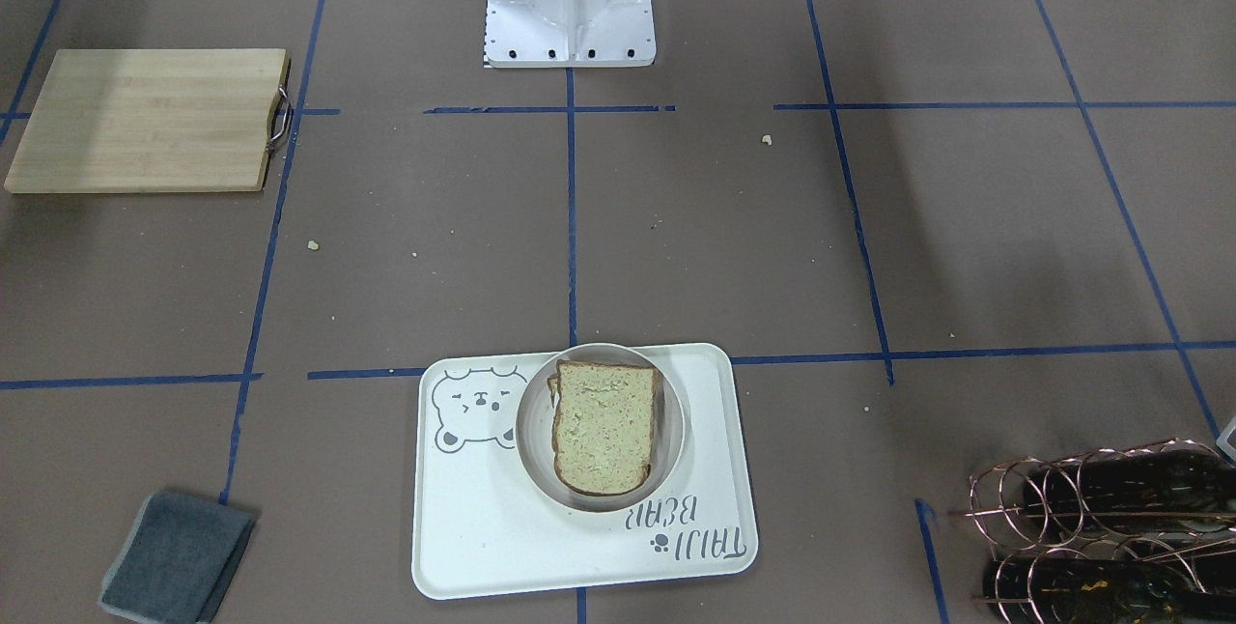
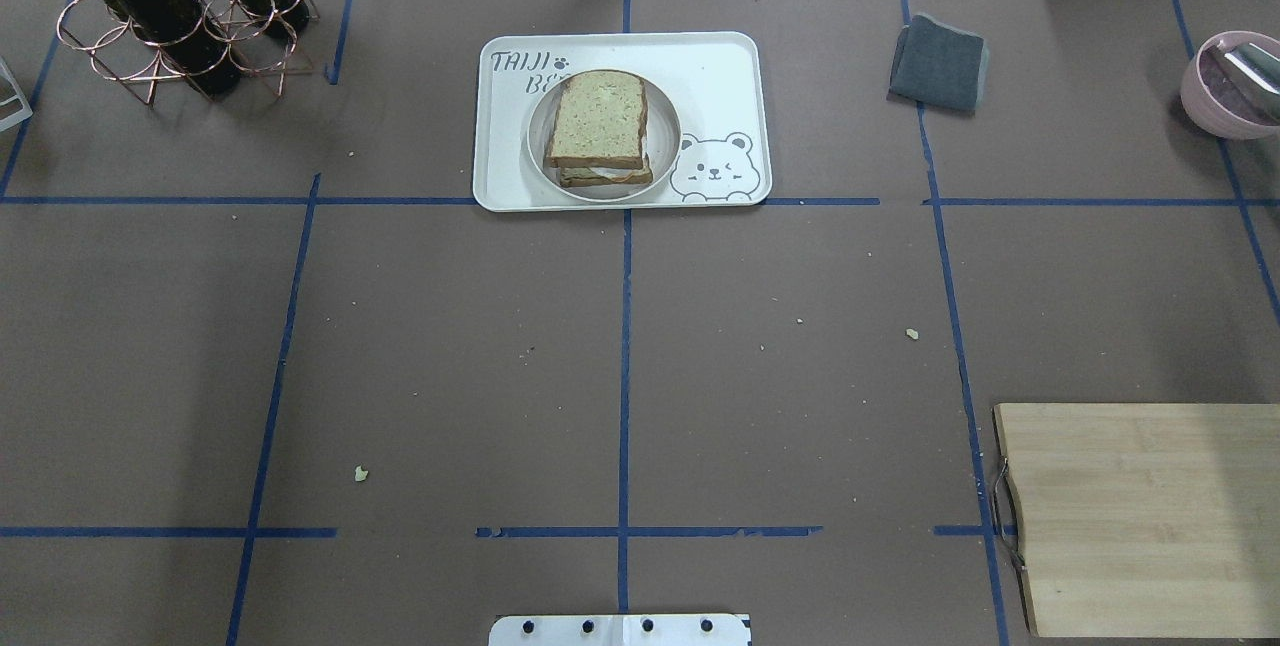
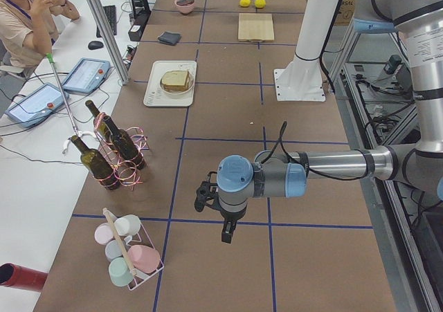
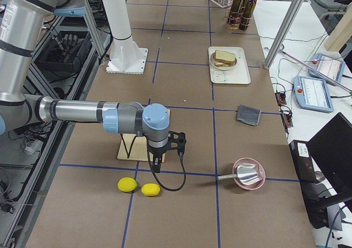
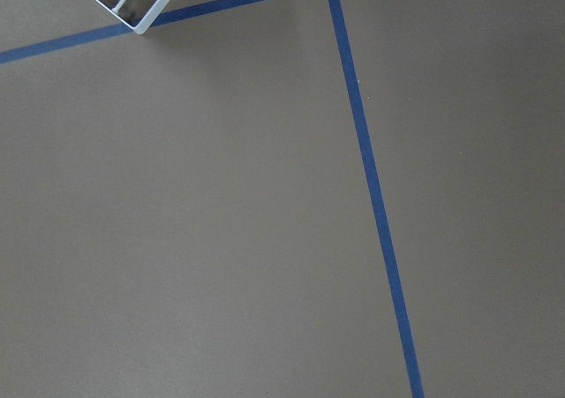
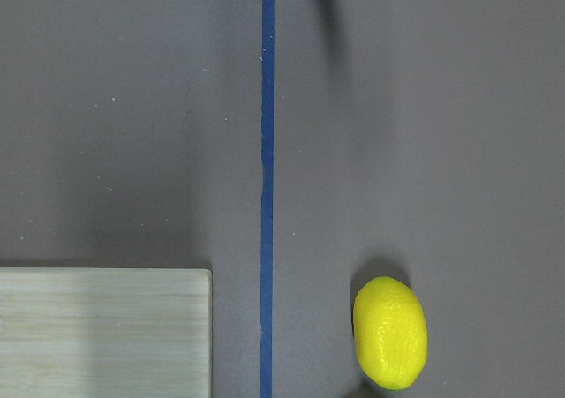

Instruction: Make sandwich and place on tray

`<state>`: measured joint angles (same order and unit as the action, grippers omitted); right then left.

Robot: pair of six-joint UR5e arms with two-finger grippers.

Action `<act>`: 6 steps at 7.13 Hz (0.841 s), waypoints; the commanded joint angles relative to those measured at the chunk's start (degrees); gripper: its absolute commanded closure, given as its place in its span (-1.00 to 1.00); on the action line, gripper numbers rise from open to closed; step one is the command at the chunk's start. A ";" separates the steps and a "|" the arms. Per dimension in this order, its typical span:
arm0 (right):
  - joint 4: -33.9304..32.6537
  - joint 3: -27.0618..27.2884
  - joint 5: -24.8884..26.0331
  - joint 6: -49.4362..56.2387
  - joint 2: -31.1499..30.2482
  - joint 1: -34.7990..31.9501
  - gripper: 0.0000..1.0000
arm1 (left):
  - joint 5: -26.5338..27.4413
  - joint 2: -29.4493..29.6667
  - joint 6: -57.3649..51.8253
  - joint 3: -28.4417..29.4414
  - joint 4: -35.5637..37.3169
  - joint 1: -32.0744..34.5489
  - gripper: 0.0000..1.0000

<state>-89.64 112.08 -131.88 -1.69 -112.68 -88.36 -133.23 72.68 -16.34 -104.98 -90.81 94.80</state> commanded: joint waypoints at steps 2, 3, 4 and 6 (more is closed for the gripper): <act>-0.10 -0.20 0.22 0.11 -0.43 -0.24 -1.00 | -0.27 0.53 -0.28 -0.58 -0.34 0.74 -1.00; -0.28 -0.20 0.22 0.11 -0.44 -0.24 -1.00 | -0.28 0.62 -0.19 0.12 -0.34 0.65 -1.00; -0.28 -0.20 0.22 0.11 -0.35 -0.24 -1.00 | -0.19 0.62 -0.19 -0.05 -0.34 0.74 -1.00; -0.28 -0.20 0.22 0.02 -0.35 -0.24 -1.00 | -0.19 0.62 -0.19 -0.31 -0.34 0.74 -1.00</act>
<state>-89.90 111.89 -131.66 -1.64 -113.04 -88.59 -133.43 73.29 -16.53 -105.21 -91.14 95.50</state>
